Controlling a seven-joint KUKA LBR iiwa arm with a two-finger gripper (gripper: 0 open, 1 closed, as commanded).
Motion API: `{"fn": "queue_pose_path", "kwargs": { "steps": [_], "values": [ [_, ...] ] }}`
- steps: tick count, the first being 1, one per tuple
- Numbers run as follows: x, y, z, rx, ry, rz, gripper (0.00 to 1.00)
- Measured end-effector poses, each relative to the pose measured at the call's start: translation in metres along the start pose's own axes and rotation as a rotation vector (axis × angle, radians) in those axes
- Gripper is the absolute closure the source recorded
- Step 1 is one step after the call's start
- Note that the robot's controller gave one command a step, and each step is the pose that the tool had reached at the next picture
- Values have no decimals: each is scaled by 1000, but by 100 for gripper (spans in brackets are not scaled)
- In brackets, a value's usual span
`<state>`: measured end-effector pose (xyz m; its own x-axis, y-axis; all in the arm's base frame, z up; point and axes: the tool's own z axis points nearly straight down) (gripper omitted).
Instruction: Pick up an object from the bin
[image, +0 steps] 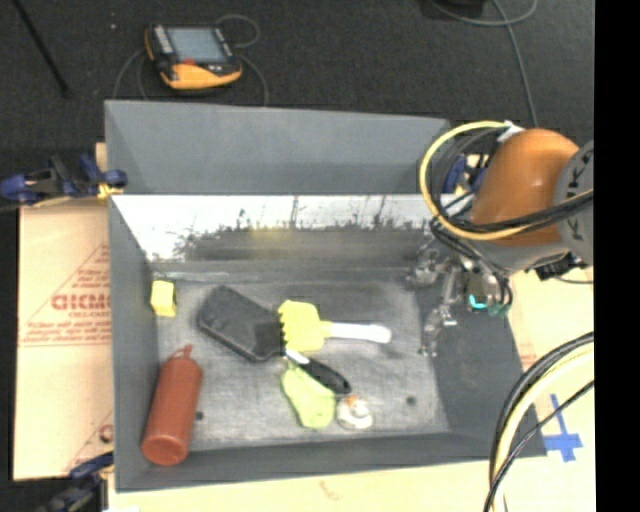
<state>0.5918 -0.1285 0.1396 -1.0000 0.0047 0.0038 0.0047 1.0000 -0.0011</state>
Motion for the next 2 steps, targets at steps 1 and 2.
{"fn": "queue_pose_path", "kwargs": {
  "steps": [1, 2],
  "values": [
    [-2, 0, -5, 2, -8, -3, 0],
    [-12, 67, 66, 1, -11, -102, 100]
  ]
}}
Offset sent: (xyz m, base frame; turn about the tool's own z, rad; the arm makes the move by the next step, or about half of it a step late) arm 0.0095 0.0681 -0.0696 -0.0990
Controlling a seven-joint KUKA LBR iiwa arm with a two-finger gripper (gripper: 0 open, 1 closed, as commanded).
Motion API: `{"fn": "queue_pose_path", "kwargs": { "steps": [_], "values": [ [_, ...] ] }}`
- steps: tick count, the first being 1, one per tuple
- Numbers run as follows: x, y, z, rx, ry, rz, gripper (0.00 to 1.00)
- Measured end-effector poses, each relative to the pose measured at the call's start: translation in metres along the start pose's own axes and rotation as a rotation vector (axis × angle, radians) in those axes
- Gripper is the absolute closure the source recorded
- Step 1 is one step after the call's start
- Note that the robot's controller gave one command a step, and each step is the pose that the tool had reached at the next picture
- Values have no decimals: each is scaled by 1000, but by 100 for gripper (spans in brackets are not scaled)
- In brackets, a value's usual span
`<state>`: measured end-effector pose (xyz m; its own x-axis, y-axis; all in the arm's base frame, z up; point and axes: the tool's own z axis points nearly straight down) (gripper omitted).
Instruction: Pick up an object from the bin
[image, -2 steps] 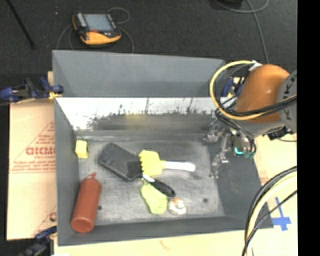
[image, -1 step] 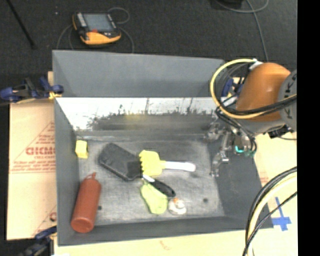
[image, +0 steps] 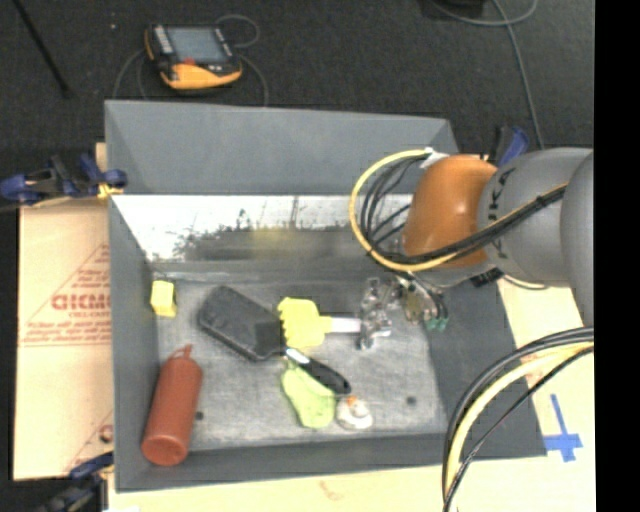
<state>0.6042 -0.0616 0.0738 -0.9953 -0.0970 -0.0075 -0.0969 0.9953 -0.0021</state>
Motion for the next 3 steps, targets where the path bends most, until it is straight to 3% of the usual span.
{"fn": "queue_pose_path", "kwargs": {
  "steps": [1, 2, 3],
  "values": [
    [0, 0, 0, 0, 0, 0, 100],
    [-10, -15, -7, 0, 2, 5, 100],
    [-5, -14, -13, 1, 2, 10, 100]
  ]
}}
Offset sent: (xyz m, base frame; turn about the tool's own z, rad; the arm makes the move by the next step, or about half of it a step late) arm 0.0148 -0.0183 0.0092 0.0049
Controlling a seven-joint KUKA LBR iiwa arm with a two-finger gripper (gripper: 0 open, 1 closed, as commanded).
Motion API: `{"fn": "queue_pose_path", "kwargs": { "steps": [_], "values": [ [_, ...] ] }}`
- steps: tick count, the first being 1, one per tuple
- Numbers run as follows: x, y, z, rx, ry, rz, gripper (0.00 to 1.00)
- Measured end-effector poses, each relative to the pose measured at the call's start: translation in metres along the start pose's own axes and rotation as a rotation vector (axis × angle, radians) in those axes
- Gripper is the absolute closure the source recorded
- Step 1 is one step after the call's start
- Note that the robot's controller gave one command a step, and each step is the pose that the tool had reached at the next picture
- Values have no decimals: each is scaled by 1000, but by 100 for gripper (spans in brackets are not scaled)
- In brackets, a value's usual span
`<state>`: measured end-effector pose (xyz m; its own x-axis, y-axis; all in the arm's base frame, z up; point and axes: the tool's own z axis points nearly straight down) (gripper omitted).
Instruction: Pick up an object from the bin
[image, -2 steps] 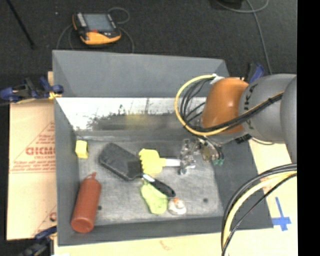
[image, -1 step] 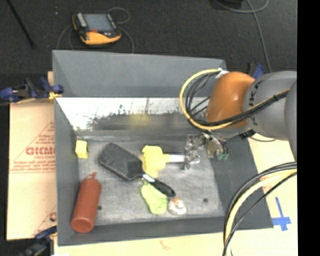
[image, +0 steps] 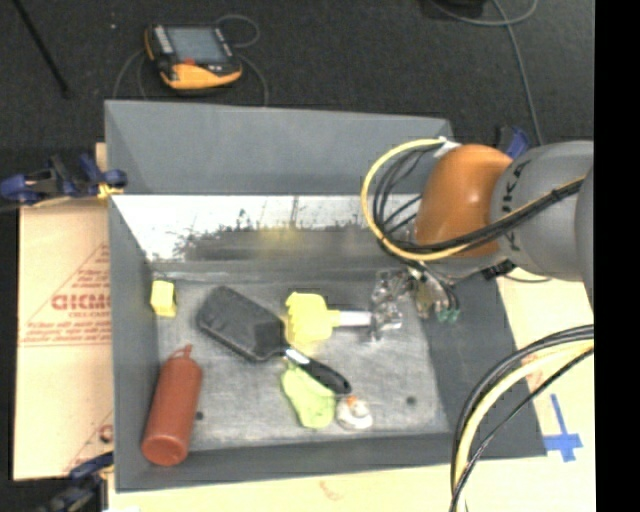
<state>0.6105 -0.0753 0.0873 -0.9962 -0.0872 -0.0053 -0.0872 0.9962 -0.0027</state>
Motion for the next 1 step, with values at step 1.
{"fn": "queue_pose_path", "kwargs": {
  "steps": [1],
  "values": [
    [5, 0, -40, -4, 10, 12, 100]
  ]
}}
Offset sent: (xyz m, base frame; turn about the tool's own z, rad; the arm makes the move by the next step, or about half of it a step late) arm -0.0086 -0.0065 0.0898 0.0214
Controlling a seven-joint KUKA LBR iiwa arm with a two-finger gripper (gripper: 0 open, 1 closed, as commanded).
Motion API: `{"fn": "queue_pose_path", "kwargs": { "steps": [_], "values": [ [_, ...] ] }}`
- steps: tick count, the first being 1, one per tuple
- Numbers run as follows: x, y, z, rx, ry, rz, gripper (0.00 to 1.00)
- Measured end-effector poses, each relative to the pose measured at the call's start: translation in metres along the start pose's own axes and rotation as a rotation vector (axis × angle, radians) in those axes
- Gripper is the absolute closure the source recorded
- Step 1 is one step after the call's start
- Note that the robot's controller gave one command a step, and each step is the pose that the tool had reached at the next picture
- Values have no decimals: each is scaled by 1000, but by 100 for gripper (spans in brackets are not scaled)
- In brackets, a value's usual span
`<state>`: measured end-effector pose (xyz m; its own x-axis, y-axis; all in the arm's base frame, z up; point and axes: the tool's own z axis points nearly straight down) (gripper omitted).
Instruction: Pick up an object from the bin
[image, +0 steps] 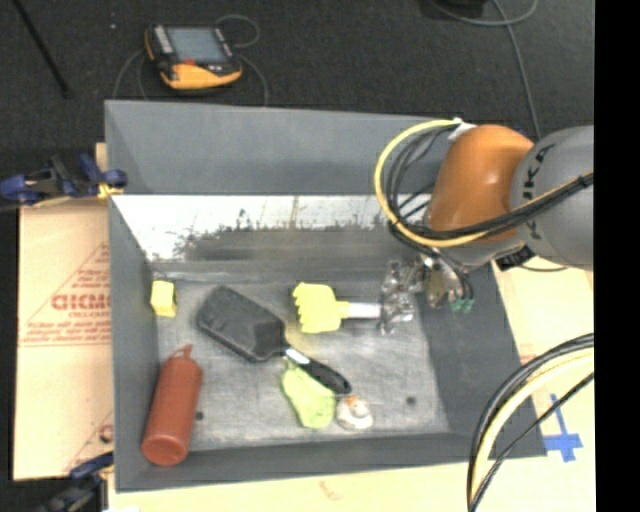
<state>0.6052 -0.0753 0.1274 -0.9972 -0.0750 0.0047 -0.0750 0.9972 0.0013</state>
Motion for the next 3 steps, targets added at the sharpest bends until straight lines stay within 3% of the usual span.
{"fn": "queue_pose_path", "kwargs": {
  "steps": [1, 2, 3],
  "values": [
    [2, -6, -46, 3, -10, 8, 100],
    [-8, -18, -88, 3, -8, -21, 100],
    [-12, -22, -100, 6, -16, -25, 100]
  ]
}}
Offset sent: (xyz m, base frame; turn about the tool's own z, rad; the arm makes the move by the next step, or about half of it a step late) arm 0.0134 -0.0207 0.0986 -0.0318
